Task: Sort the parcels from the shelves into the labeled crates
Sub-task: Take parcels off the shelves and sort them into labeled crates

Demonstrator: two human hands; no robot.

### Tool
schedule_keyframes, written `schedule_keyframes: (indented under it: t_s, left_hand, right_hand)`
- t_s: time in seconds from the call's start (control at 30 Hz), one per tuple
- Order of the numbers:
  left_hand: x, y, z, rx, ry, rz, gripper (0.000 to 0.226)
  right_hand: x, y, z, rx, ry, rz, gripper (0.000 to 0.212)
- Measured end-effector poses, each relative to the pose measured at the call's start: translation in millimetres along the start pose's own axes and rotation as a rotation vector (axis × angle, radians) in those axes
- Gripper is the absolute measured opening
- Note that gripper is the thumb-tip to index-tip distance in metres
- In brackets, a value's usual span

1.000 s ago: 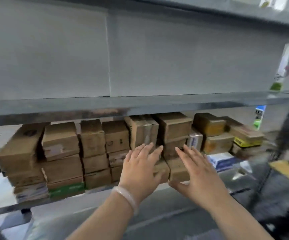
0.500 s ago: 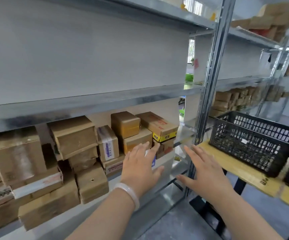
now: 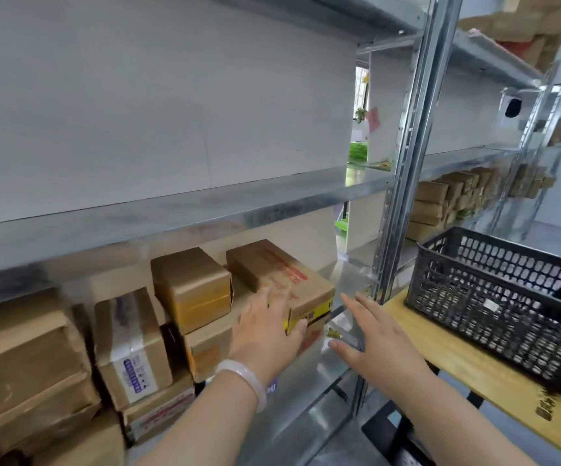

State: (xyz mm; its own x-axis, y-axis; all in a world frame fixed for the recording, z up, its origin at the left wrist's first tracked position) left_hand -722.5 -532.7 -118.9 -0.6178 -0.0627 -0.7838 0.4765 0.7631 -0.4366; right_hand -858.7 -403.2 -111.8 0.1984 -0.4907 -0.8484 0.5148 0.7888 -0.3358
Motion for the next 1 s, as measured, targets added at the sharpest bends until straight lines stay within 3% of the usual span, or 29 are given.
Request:
schedule_keyframes:
  t_s: [0.27, 0.37, 0.47, 0.53, 0.63, 0.73, 0.87, 1.0]
  left_hand:
    - [34.9, -68.0, 33.2, -0.105, -0.041, -0.002, 0.071]
    - [43.7, -73.9, 41.3, -0.146, -0.073, 0.001, 0.073]
    - [53.5, -76.3, 44.5, -0.21, -0.115, 0.012, 0.075]
    - [58.3, -75.3, 44.4, -0.218, -0.212, 0.033, 0.073]
    - [67.7, -72.3, 36.2, -0.248, -0.299, 0.07, 0.068]
    - [73.6, -65.6, 22.0, -0.322, -0.171, 0.039, 0.067]
    - [82.0, -56.6, -9.5, -0.484, 0.218, -0.088, 0.069]
    - [87.7, -41.3, -42.9, -0.463, 0.374, -0.22, 0.072]
  right_hand:
    - [59.3, -116.9, -18.3, 0.036, -0.115, 0.052, 0.077]
    - [78.3, -155.2, -37.2, 0.238, -0.355, 0.038, 0.075]
    - [112.0, -174.8, -56.0, 0.396, -0.456, 0.195, 0.075]
    - [130.1, -174.0, -59.8, 0.43, -0.497, 0.292, 0.065]
    - [134.0, -172.7, -65.1, 0.401, -0.61, 0.291, 0.039]
    - [120.7, -168.9, -77.4, 0.387, -0.694, 0.237, 0.02]
    - [93.9, -153.6, -101.4, 0.34, -0.844, 0.198, 0.01]
    - [71.1, -134.5, -129.2, 0.332, -0.908, 0.202, 0.021]
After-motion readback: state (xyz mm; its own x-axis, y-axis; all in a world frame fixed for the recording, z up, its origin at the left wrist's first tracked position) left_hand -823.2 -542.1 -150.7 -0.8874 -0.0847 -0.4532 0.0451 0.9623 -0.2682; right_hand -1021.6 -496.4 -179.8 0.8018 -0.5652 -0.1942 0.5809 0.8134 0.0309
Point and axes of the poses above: each hand's wrist, its own y-axis away from the middle knuckle, its own x-axis out of the palm, z = x × y, the point moved 9 cm from there along -y, towards the middle knuckle, and after that the axes turned 12 degrees about -z, right-handed, at the moved point
